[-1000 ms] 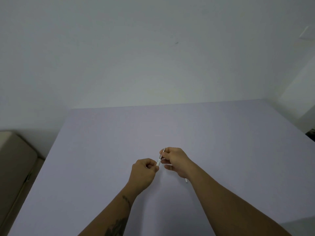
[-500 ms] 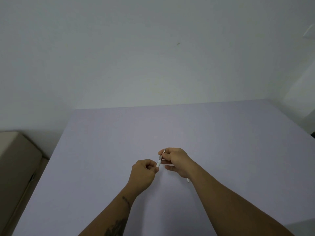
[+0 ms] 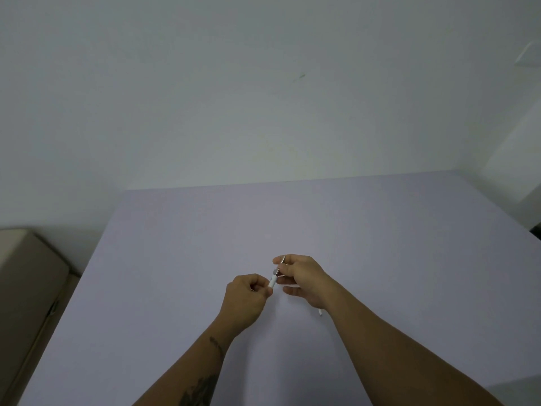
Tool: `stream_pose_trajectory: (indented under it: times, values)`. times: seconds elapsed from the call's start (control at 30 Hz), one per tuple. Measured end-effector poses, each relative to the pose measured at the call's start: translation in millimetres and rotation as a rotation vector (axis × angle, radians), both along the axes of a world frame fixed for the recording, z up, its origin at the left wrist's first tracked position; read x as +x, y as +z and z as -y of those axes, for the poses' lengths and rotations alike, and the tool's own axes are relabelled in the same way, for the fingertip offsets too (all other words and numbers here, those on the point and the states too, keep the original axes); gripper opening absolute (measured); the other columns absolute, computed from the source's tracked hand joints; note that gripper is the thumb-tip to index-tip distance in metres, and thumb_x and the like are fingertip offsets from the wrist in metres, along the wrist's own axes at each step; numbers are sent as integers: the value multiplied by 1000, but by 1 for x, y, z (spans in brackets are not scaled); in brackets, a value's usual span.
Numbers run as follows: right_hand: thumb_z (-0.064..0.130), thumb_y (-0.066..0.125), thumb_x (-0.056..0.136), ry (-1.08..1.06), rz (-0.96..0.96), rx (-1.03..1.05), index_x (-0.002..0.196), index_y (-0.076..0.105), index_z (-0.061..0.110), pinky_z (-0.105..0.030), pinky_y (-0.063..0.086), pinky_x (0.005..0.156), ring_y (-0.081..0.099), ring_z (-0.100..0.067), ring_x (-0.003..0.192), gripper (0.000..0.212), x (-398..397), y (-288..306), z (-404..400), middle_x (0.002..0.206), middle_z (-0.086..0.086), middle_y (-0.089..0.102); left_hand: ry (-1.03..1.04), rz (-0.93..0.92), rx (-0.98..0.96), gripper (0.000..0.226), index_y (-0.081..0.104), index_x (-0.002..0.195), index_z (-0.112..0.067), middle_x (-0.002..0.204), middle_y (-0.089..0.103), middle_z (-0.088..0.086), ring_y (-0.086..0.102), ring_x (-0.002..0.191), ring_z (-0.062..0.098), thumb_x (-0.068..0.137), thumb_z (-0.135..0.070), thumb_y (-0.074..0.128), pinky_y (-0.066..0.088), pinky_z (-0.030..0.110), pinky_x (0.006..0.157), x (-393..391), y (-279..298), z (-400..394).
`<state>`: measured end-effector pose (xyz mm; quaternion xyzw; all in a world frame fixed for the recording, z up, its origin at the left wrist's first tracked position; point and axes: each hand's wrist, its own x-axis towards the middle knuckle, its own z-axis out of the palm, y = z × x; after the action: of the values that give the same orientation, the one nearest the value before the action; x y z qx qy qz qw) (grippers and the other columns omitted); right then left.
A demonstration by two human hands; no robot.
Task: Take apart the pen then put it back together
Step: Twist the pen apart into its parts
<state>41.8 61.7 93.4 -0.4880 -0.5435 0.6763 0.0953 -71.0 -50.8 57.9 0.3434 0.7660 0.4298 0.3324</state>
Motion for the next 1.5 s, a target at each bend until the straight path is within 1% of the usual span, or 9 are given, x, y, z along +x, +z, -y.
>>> stream_pose_trajectory:
  times: [0.13, 0.27, 0.43, 0.57, 0.67, 0.77, 0.9, 1.13, 1.5]
  values:
    - [26, 63, 93, 19, 27, -14, 100, 68, 13, -31, 53, 72, 68, -17, 88, 15, 0, -4, 1, 99, -5, 73, -3, -7, 3, 10, 73, 78, -15, 64, 61, -3, 53, 56, 12, 86, -15, 69, 50, 26, 57, 0, 0, -1]
    - [20, 60, 96, -14, 44, 34, 90, 70, 13, -28, 53, 67, 69, -14, 84, 13, 0, -6, -1, 96, -4, 73, -9, -10, -6, 8, 73, 79, -15, 65, 61, -2, 53, 56, 12, 86, -15, 69, 50, 25, 55, 1, 0, 0]
    - [12, 52, 98, -24, 18, -2, 97, 72, 16, -29, 53, 69, 70, -17, 91, 21, 1, -4, 0, 100, -6, 74, -11, -13, -7, 8, 73, 81, -13, 65, 62, -1, 54, 58, 13, 87, -15, 68, 50, 26, 58, 2, -2, 0]
    - [23, 62, 93, -4, 26, -28, 99, 70, 17, -32, 55, 74, 68, -17, 86, 12, 1, -7, 2, 96, -3, 73, -6, -6, -5, 9, 73, 79, -14, 65, 61, -1, 54, 58, 14, 87, -15, 69, 50, 27, 58, 1, -3, 1]
    - [22, 60, 94, -12, 54, 17, 93, 70, 14, -30, 54, 70, 68, -15, 83, 13, -1, -10, 2, 95, -3, 73, -14, -9, -9, 8, 73, 80, -12, 65, 62, 0, 54, 58, 15, 87, -14, 68, 51, 29, 60, 1, -4, 2]
    - [17, 56, 97, -16, 45, -4, 97, 73, 17, -29, 53, 68, 69, -16, 87, 16, -1, -10, 0, 100, -4, 74, -20, -9, -15, 9, 73, 79, -13, 65, 61, 0, 53, 57, 14, 86, -14, 68, 50, 28, 58, 0, -5, 2]
    - [26, 63, 92, 13, 59, -29, 96, 71, 14, -31, 54, 72, 67, -17, 87, 15, -2, -12, 1, 95, -3, 72, -3, -9, -28, 10, 73, 77, -15, 65, 62, 0, 53, 55, 13, 86, -15, 69, 50, 25, 56, -3, -6, 1]
    - [16, 54, 97, -37, 39, 8, 92, 72, 16, -28, 52, 67, 67, -15, 85, 19, -7, -12, -1, 96, -3, 73, -20, -4, -35, 10, 73, 78, -15, 67, 63, 0, 54, 56, 13, 86, -15, 67, 49, 25, 57, -6, -4, -2]
    - [10, 48, 99, -62, -46, -50, 91, 73, 18, -33, 54, 73, 68, -20, 86, 27, -5, -11, -12, 97, -7, 73, -38, -28, -39, 12, 74, 85, -14, 73, 66, 5, 54, 60, 14, 90, -14, 62, 50, 26, 59, -9, -7, -12]
